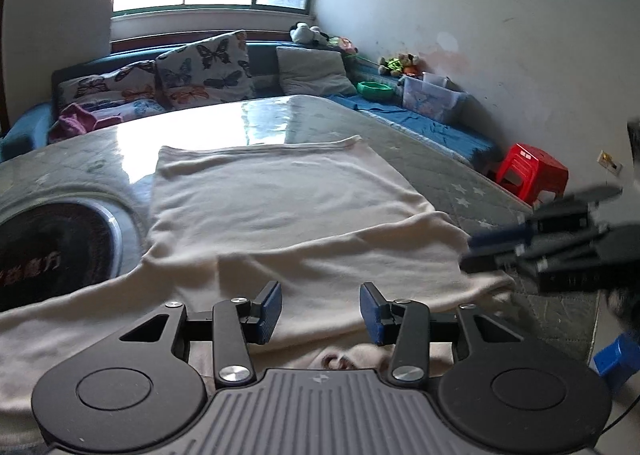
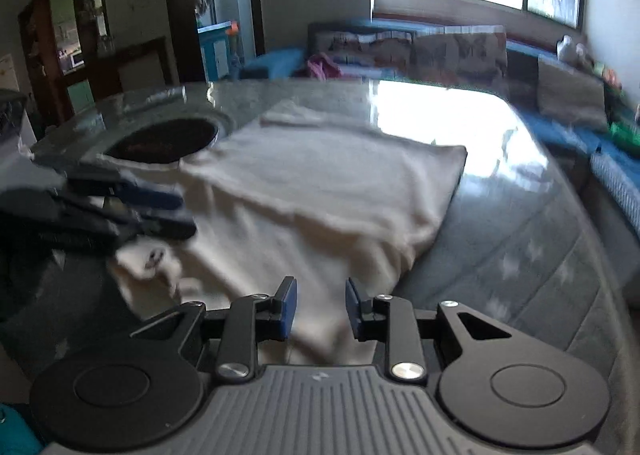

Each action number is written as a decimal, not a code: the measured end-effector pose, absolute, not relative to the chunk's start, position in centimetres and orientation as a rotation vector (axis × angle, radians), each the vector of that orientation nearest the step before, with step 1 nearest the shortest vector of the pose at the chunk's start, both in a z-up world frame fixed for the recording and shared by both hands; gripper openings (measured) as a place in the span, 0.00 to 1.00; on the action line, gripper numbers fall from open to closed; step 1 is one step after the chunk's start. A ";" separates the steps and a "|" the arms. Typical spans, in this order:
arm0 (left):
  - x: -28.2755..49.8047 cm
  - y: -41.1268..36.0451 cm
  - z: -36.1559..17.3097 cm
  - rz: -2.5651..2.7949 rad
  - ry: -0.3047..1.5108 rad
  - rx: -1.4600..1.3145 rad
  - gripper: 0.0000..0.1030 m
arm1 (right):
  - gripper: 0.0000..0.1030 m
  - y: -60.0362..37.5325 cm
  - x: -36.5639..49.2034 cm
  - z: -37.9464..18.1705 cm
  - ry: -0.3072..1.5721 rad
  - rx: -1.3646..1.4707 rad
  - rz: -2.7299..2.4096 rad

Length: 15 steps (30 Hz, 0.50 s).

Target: Fold clothes

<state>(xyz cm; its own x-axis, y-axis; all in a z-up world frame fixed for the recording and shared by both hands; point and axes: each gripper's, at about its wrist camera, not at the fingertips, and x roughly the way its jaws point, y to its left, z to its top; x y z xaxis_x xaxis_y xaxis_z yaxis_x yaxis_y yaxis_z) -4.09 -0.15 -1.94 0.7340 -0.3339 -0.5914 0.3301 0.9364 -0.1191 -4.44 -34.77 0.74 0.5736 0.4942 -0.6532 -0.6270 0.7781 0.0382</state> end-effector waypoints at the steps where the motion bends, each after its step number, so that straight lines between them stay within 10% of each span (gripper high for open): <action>1: -3.8 -0.4 -2.0 -0.368 0.651 -0.003 0.44 | 0.25 -34.7 -3.9 0.9 0.684 -0.198 0.660; 15: -1.7 1.8 -3.1 -0.265 0.682 -0.085 0.36 | 0.25 -32.9 -0.3 -1.7 0.685 -0.262 0.642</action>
